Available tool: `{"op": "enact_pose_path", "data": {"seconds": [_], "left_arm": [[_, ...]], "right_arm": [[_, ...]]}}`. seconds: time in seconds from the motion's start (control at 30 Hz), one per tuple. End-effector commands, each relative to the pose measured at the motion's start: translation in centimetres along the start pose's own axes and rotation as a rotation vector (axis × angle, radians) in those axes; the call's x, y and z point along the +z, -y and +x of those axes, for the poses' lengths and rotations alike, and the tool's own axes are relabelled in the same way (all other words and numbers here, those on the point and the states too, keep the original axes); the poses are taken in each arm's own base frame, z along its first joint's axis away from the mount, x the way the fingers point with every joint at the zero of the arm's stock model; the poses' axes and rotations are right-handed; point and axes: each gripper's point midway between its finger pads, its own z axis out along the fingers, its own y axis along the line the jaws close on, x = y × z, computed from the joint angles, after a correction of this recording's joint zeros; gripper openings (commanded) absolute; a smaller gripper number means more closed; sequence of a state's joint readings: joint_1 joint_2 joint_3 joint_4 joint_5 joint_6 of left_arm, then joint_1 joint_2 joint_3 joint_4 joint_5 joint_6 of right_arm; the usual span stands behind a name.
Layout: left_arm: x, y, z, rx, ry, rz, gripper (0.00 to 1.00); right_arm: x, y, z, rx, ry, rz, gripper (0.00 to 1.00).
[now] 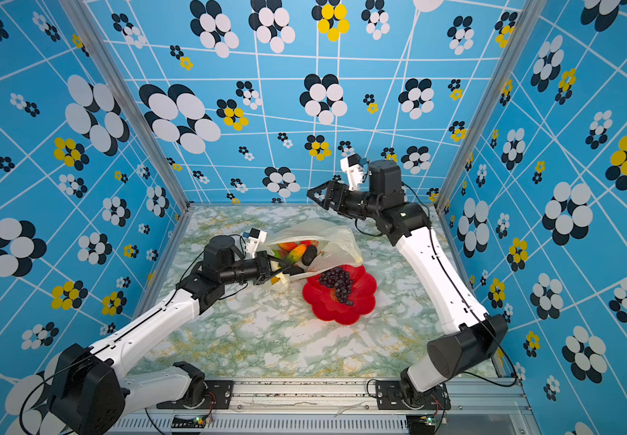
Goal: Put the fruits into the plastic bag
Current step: 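Withdraw the right gripper from the bag and move it back over the plate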
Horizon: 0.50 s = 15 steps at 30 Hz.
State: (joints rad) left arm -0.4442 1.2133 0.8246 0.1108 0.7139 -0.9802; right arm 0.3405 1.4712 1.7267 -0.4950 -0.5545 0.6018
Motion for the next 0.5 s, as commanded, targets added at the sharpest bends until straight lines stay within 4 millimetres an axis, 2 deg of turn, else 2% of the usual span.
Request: {"op": "enact_pose_path", "data": {"seconds": [0.0, 0.07, 0.23, 0.37, 0.47], "left_arm": [[-0.5, 0.4, -0.6, 0.018, 0.025, 0.006, 0.0], [-0.6, 0.3, -0.6, 0.024, 0.027, 0.001, 0.0], [-0.8, 0.2, -0.7, 0.027, 0.03, -0.004, 0.0], [-0.9, 0.3, -0.8, 0.026, 0.033, -0.003, 0.0], [-1.0, 0.5, -0.9, 0.028, 0.036, -0.001, 0.0]], "right_arm": [[-2.4, 4.4, 1.6, -0.014, -0.001, 0.168, 0.94], [-3.8, 7.0, 3.0, -0.004, -0.005, 0.254, 0.99], [-6.5, 11.5, 5.8, -0.002, -0.022, 0.454, 1.0], [-8.1, 14.4, 7.3, 0.0, -0.043, 0.586, 0.99], [-8.4, 15.6, 8.3, 0.004, -0.072, 0.63, 0.99]]}}
